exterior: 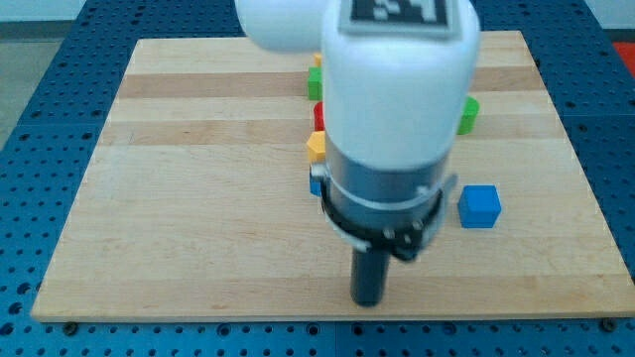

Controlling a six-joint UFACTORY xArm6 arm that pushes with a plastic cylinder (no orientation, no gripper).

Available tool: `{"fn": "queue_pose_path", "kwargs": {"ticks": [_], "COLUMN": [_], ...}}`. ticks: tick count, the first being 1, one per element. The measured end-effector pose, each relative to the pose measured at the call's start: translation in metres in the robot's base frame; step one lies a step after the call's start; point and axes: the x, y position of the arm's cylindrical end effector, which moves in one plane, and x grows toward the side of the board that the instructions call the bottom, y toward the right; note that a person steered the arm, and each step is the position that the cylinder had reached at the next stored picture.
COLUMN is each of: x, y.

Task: Slide the red star to the bottom right side of the yellow hexagon

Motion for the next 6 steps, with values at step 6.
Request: {"fn": "queue_pose_path", "kwargs": {"ticks": [6], "x": [-0.069], "y": [0.047]}}
